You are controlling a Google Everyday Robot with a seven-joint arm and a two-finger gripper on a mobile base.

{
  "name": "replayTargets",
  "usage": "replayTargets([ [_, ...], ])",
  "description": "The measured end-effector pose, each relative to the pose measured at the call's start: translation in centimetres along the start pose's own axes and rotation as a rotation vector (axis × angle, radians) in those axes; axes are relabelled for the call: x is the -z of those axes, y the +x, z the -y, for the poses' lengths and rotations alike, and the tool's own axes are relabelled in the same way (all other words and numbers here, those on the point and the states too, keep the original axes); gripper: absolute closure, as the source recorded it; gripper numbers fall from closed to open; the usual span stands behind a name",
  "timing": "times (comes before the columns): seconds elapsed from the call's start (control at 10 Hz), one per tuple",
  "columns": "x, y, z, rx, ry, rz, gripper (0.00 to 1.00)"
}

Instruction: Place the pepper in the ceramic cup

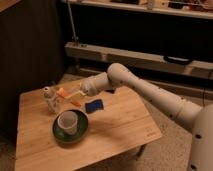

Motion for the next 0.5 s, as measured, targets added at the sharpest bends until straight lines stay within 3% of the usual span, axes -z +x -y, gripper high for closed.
replayTargets([
  [0.3,-2.0,0.7,-2.0,0.031,-0.043,-0.037,0.86],
  [0.5,-2.7,1.3,-2.7,0.036,-0.062,-0.048,0.75],
])
